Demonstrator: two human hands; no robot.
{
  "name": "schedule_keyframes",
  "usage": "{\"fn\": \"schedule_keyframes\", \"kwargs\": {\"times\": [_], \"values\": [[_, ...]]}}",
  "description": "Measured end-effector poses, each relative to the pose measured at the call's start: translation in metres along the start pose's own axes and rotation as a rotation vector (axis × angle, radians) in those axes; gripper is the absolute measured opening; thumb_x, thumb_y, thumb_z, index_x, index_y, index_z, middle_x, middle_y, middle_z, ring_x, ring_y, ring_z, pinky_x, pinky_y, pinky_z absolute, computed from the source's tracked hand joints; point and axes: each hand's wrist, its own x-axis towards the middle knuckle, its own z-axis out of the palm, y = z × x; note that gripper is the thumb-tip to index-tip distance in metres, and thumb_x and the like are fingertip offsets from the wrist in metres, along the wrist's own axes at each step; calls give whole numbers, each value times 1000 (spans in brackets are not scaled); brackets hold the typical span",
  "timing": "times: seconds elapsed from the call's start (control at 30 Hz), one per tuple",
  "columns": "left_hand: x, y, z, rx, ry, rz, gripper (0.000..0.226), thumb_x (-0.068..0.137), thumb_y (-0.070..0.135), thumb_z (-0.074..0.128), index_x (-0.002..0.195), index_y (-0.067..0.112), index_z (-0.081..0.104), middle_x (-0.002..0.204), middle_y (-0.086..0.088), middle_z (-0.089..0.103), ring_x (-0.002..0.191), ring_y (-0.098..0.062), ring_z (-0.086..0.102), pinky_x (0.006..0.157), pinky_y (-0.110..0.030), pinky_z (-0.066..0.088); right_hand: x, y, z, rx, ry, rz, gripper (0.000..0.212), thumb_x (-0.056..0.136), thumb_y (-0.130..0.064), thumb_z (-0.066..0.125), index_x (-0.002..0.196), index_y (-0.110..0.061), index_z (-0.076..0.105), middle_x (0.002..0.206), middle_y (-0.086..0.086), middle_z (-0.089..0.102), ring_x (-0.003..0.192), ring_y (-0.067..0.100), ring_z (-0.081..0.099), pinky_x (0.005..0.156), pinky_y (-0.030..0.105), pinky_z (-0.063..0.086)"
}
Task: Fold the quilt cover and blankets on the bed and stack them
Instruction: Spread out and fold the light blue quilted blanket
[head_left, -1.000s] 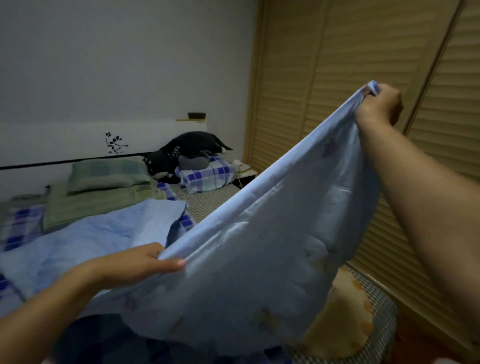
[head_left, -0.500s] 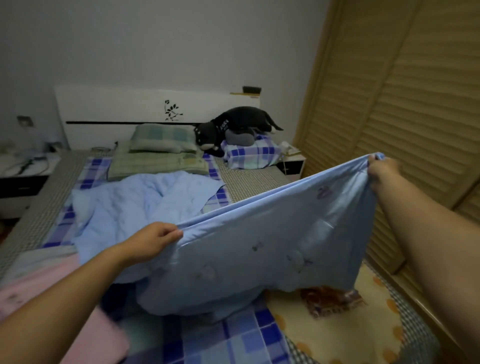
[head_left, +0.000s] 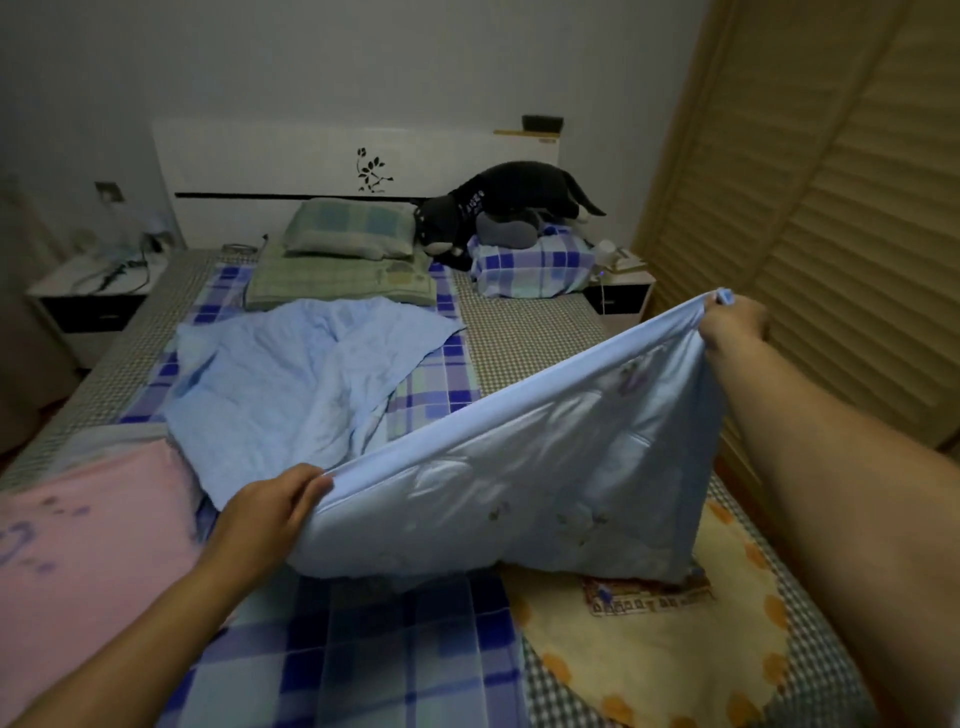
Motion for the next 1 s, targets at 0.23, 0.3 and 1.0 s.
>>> {"fn": "schedule_keyframes", "kwargs": {"times": [0.23,0.3,1.0], "values": [[9,3,24,74,-127,-371,31,102,41,42,82,22,57,102,-18,70,98,-39,65,81,-39,46,-128,14,43,182,-817,-267,22,96,-17,52,78,-16,66,73,-1,63,75,15,58,60,24,48],[-17,30,30,125,-364,-153,26,101,44,47,78,31,50,92,-6,71,90,-28,66,73,-36,46,-190,42,43,-204,-1272,-476,18,93,-24,58,81,-16,68,77,0,66,73,7,60,66,29,52],[287,149,-293,297,742,-35,48,103,42,34,102,0,57,107,-39,59,93,-54,56,74,-52,43,20,-199,-119,574,176,-302,31,107,-27,38,88,-13,58,92,3,61,101,17,54,65,12,41]]}}
